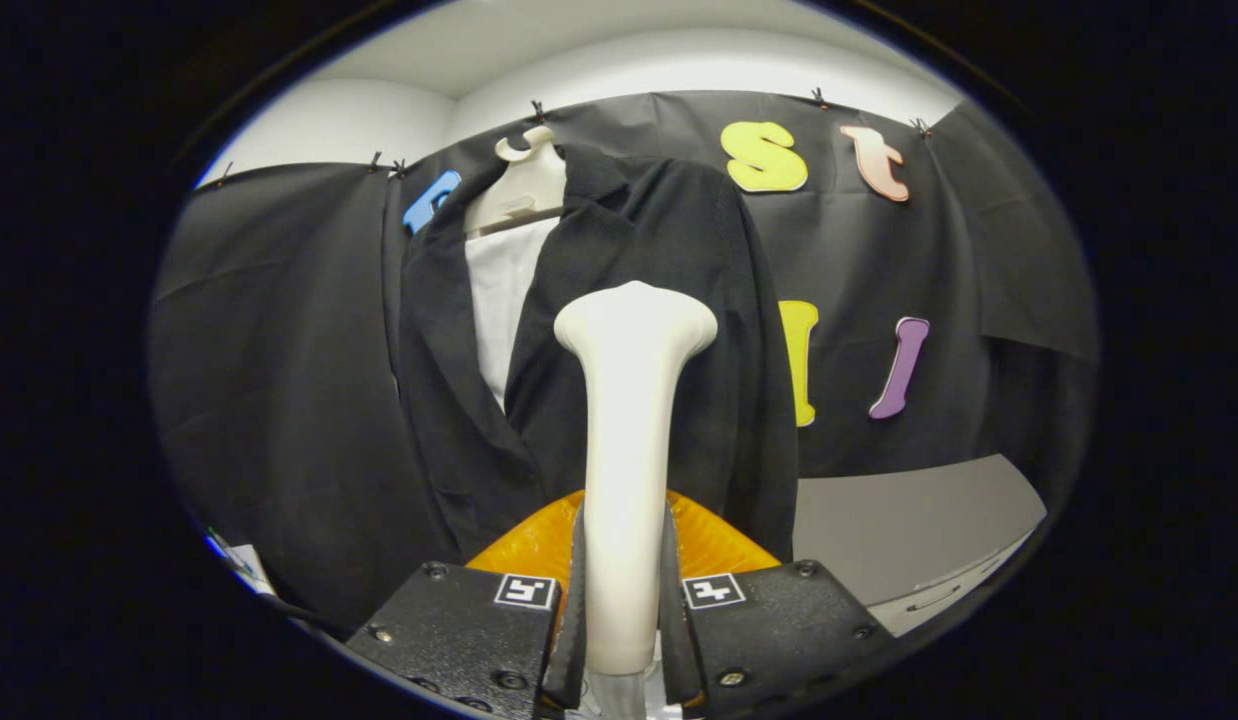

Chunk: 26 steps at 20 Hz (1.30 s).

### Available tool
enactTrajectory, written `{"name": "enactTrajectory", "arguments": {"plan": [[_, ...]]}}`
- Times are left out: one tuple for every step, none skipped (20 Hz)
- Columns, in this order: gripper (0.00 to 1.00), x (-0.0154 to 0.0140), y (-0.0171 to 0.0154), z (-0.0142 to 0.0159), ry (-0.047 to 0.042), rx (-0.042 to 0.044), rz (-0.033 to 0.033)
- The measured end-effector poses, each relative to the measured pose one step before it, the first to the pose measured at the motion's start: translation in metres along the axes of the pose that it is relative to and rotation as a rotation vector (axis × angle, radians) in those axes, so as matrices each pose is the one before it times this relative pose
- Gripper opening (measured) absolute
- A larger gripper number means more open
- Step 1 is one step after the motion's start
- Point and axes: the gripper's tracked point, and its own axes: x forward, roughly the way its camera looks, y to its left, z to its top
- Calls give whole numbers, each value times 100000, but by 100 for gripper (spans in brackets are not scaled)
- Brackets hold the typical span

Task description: Iron the clothes twice with a garment steamer, once on the left side and once on the right side.

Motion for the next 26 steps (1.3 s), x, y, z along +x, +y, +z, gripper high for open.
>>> {"name": "enactTrajectory", "arguments": {"plan": [[33, -8, 23, -249, 583, -197, -101], [33, 71, -12, -385, 596, -178, -146], [33, 11, 0, -455, 648, -198, -95], [33, 97, -73, -360, 616, -224, -46], [33, 157, -74, -307, 676, -228, -109], [33, 119, -34, -541, 749, -130, -160], [33, 23, 9, -386, 823, -76, -90], [33, -238, 182, -717, 770, 53, -88], [33, -140, 56, -509, 828, -84, -100], [33, -15, 18, -512, 716, -135, -52], [33, -8, -2, -365, 640, -147, -86], [33, -22, 20, -470, 604, -187, -106], [33, 132, 30, -373, 720, -167, -111], [33, 14, -45, -480, 761, -147, -92], [33, 108, -79, -427, 865, -75, -99], [33, 63, -18, -552, 976, -170, -56], [33, -84, 41, -449, 802, 88, -79], [33, -19, -85, -465, 745, 62, -261], [33, 38, -132, -241, 493, 98, -351], [33, 112, -70, -333, 449, 156, -345], [33, 32, -70, -267, 512, 117, -272], [33, 78, -51, -452, 482, 34, -248], [33, 23, -27, -325, 601, 40, -122], [33, 55, -59, -450, 584, 367, 15], [33, 111, -61, -408, 779, 240, -66], [33, 60, -100, -443, 633, 108, -172]]}}
